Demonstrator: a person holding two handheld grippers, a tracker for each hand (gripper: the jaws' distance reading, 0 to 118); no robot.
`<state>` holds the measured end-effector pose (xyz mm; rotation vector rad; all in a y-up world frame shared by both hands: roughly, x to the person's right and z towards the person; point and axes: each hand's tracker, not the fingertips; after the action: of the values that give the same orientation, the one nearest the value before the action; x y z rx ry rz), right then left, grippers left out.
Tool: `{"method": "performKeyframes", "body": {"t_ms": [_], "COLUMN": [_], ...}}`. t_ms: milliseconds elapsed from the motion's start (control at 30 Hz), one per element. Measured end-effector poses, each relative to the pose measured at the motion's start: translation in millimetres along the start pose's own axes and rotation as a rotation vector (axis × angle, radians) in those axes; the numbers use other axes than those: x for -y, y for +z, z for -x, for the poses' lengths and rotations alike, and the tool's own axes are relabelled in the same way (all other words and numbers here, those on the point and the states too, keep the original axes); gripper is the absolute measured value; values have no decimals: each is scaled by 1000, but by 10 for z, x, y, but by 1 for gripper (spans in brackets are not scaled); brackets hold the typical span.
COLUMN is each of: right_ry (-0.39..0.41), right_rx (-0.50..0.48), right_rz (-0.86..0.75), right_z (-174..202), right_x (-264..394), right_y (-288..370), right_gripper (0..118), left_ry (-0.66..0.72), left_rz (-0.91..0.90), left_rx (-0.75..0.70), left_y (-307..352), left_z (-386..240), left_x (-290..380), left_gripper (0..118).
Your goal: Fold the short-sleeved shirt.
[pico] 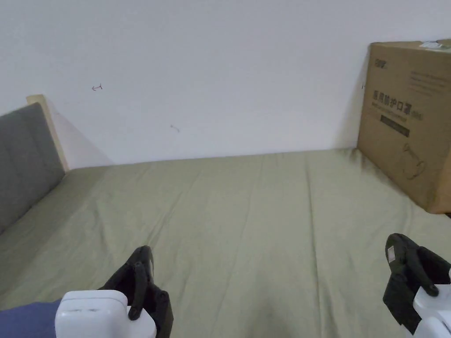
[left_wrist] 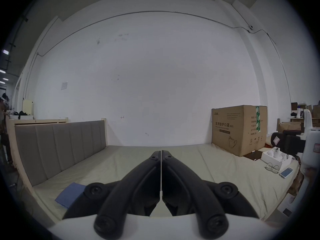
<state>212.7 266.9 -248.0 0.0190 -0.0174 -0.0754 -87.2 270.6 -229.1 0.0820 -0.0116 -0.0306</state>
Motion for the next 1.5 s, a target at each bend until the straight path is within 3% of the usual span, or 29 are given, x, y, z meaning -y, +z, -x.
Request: {"method": "performKeyframes", "body": {"t_ms": [200,233,267,300,333,367,400,433,467,933,1067,1300,1500], "right_ry": [13,22,25,25,25,27,27,26,31,64,65,62,54], "right_rx": [18,25,24,17,11,11,13,20,36,3,-2,-16,-24], "right_rz": [46,46,46,45,46,52,61,61,35,88,116,150,165], "right_z": [-20,-12,-7,-9,-5,0,5,17,-3,105,114,183,214], "right_x": [29,30,7,1,0,2,-12,2,-23,31,57,88,135], "right_y": [58,76,83,97,100,98,99,117,177,317,289,239,245], "right_gripper": [0,2,11,23,41,81,108,118,118,118,118,118,118], "left_ry": [-26,-24,-21,-7,7,18,30,31,34,46,109,68,128], "left_rz": [2,1,-1,-2,3,12,24,22,21,55,63,128,138], "left_rx": [-15,-24,-31,-22,-18,-14,-10,-15,-17,27,70,-76,-36], "left_y": [85,90,101,112,116,114,113,126,148,248,270,172,166], "left_z": [6,6,25,51,76,90,101,102,107,161,213,204,262], "left_x": [29,24,25,20,15,5,6,13,21,100,97,123,134], "left_gripper": [1,1,4,14,33,71,98,113,118,118,118,118,118]}}
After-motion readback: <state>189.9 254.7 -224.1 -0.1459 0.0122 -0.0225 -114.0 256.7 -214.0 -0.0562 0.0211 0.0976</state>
